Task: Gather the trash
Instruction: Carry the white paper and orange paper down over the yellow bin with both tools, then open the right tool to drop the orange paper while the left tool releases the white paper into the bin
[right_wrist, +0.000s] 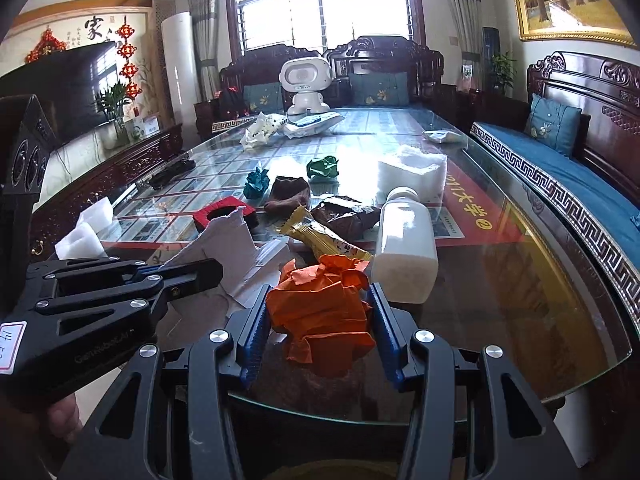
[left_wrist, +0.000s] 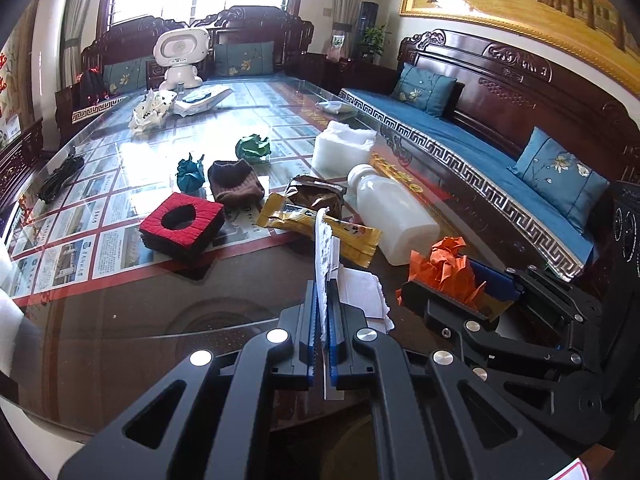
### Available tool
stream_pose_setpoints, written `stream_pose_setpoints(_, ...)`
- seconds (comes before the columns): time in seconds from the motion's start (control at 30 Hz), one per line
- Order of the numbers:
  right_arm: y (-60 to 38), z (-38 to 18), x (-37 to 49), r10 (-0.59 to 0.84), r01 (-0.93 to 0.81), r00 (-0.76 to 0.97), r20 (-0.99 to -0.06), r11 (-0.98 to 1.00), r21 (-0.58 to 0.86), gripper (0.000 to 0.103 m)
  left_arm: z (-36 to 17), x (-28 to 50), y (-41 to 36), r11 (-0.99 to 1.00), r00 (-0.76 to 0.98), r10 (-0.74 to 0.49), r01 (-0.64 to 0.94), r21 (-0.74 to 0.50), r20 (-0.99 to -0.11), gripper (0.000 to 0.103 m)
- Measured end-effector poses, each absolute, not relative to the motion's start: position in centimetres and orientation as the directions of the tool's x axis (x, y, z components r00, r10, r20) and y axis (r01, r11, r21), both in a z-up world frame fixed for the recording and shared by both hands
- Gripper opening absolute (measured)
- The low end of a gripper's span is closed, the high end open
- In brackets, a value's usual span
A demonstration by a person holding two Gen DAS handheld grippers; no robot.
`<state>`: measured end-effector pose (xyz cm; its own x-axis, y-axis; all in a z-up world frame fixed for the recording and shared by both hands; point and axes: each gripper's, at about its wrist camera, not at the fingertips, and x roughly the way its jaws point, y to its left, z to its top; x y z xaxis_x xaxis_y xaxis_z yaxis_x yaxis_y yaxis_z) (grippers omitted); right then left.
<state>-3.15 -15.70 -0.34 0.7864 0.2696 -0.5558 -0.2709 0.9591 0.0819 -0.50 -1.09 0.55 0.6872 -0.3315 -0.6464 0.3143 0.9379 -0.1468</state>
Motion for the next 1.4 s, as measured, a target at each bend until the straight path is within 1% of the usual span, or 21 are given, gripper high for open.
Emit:
stream_pose_setpoints(0.2,-16.5,0.8,-5.6,0.277,-0.277,0.801,-0.531,0.957,0.083,0.047,1.2,-2.6,-1.4,0.926,0.681,-0.363,0.339,-0.166,-0.636,0.005)
stream_pose_setpoints(0.4,-17.3,1.5,-9.0,0.280,-0.284,0.809,-0.516,0.956,0.075,0.047,1.3,-5.8,-2.2,0.914,0.675,-0.386,0.370,-0.164,-0.628,0.005)
stream_pose_setpoints(0.6,-18.0,1.1,-13.2,0.265,-0.279,0.815,-0.515,0.959,0.051,0.047,0.6,-9.5,-3.2,0.901,0.658,-0.401,0.409,-0.144,-0.637,0.005)
stream_pose_setpoints(0.77,-18.8,-0.3,-16.5,0.264,-0.270,0.799,-0.540,0.960,0.070,0.047,-1.5,-12.5,-3.8,0.887,0.615,-0.415,0.437,-0.148,-0.670,0.005)
stream_pose_setpoints(0.9,-18.9,-1.9,-18.8,0.242,-0.261,0.790,-0.564,0.964,0.048,0.048,-3.4,-14.3,-4.3,0.880,0.587,-0.414,0.454,-0.141,-0.695,0.005)
stream_pose_setpoints(1.13,-19.4,-6.0,-20.9,0.217,-0.240,0.741,-0.636,0.969,0.053,0.048,-7.3,-17.1,-4.8,0.874,0.528,-0.397,0.468,-0.133,-0.751,0.005)
stream_pose_setpoints(1.2,-19.3,-6.8,-21.3,0.215,-0.238,0.729,-0.650,0.970,0.054,0.050,-8.2,-17.4,-4.8,0.875,0.514,-0.392,0.464,-0.137,-0.763,0.005)
stream_pose_setpoints(1.27,-19.2,-7.5,-21.7,0.208,-0.236,0.722,-0.660,0.971,0.047,0.055,-9.0,-17.7,-4.9,0.879,0.506,-0.382,0.458,-0.134,-0.773,0.005)
stream_pose_setpoints(1.33,-19.3,-8.2,-21.9,0.205,-0.234,0.711,-0.672,0.971,0.049,0.056,-9.6,-18.0,-4.8,0.880,0.496,-0.383,0.453,-0.144,-0.779,0.005)
stream_pose_setpoints(1.4,-19.6,-8.7,-22.2,0.197,-0.229,0.707,-0.679,0.972,0.044,0.063,-9.9,-18.2,-4.8,0.881,0.493,-0.381,0.451,-0.144,-0.782,0.005)
